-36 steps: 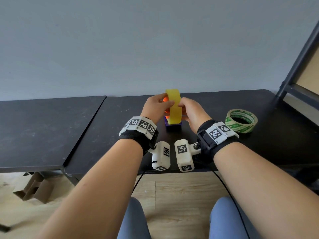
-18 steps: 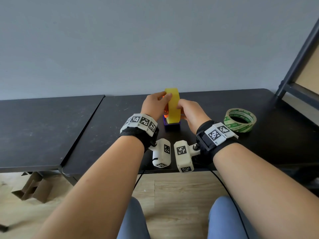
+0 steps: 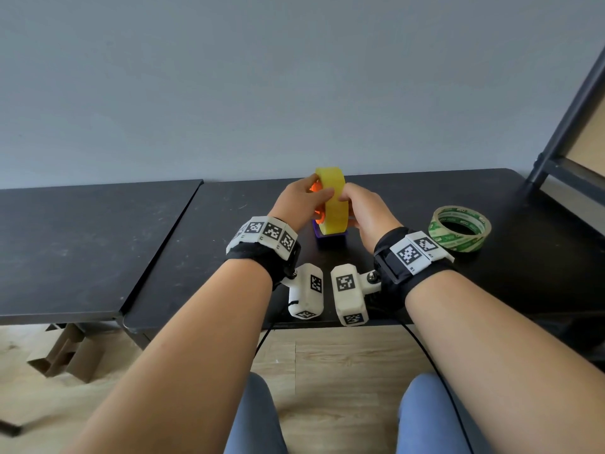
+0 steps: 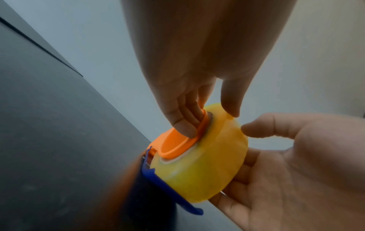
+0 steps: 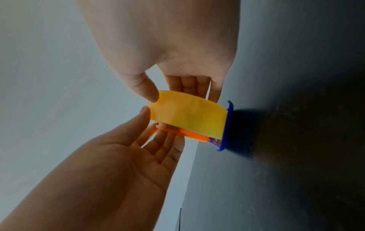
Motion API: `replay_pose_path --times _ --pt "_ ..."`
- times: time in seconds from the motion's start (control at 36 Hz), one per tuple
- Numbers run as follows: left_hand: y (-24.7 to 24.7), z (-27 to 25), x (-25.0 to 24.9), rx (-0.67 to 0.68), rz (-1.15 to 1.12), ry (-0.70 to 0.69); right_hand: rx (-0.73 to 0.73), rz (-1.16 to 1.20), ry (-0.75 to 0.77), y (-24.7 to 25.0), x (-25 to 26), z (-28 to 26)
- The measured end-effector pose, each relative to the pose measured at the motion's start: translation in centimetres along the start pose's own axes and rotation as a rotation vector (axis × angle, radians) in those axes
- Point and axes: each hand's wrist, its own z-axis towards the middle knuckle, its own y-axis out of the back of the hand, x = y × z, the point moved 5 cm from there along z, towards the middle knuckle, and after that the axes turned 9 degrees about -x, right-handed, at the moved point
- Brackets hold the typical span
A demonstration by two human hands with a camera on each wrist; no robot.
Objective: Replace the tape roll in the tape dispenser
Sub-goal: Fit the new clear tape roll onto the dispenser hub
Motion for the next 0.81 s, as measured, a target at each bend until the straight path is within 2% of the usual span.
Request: replay_pose_path --times 0.31,0.47,0.61,0.81 --pt "-0.4 1.0 0.3 -0.038 0.087 0.02 -0.019 0.0 -0.005 0.1 -0.3 0.2" --pt "-0.4 1.6 0.6 -0.079 0.031 0.03 -0.031 -0.058 0.003 0.2 -0.2 0.1" --pt "-0.4 1.6 0.4 -0.118 -0.023 -0.032 -0.031 -0.09 0.004 0.2 -0.2 0.3" --pt "-0.4 1.7 0.8 -0.089 -0.054 0.0 -0.037 -0.108 0.01 0.3 -0.6 0.6"
